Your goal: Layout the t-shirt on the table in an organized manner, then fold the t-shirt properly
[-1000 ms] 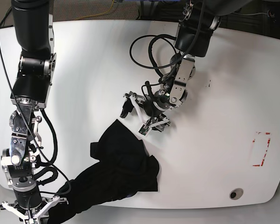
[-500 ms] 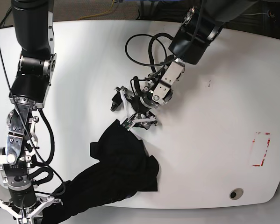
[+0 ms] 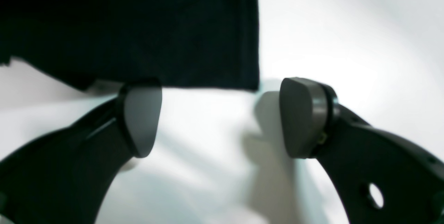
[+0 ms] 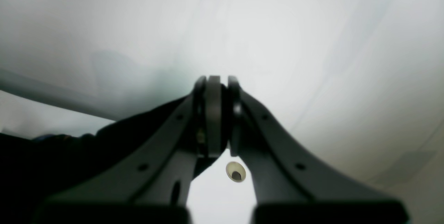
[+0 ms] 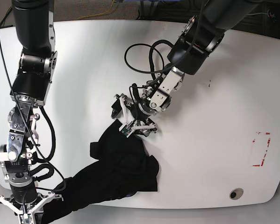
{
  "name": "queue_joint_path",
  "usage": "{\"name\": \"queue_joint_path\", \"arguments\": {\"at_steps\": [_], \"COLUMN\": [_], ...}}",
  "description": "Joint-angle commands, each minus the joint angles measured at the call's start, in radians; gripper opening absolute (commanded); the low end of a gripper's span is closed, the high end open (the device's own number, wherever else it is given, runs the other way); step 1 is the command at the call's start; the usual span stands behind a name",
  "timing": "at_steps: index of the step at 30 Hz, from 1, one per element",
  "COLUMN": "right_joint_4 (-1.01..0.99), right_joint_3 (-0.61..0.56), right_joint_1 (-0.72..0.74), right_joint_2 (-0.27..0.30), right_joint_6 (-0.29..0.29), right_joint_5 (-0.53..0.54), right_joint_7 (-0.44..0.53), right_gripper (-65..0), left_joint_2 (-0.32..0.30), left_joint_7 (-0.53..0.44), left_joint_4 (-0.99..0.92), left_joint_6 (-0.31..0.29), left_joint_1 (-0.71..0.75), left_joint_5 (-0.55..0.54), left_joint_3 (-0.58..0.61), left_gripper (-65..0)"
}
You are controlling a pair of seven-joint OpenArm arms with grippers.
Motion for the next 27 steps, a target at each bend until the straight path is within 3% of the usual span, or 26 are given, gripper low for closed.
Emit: {"name": "queue_joint_path", "arguments": {"at_steps": [1, 8, 14, 17, 27], "right_joint_4": [0.020, 0.034, 0.086, 0.104, 0.121], "right_joint_3": [0.008, 0.009, 0.006, 0.006, 0.006], "right_joint_1": [0.033, 0.020, 0.005, 0.005, -0.003], "right_joint_2": [0.012, 0.010, -0.002, -0.039, -0.071], "right_joint_6": [-0.011, -0.011, -0.011, -0.011, -0.011], "right_joint_5": [0.000, 0.000, 0.000, -0.003, -0.004], "right_joint_7": [0.032, 0.032, -0.009, -0.026, -0.052], "right_gripper": [-65.0, -65.0, -65.0, -65.0, -65.0], "left_joint_2": [0.002, 0.002, 0.002, 0.002, 0.002], "left_joint_7": [0.000, -0.047, -0.051, -0.051, -0.070], "left_joint_4": [-0.028, -0.087, -0.116, -0.117, -0.117], "left_joint_6": [0.011, 0.011, 0.013, 0.013, 0.013], "left_joint_1": [-0.036, -0.081, -0.122, -0.129, -0.119], "left_joint_5": [0.014, 0.006, -0.124, -0.167, -0.170], "left_joint_3": [0.000, 0.032, 0.080, 0.094, 0.095], "left_gripper": [-15.2, -15.2, -15.2, -15.2, -15.6]}}
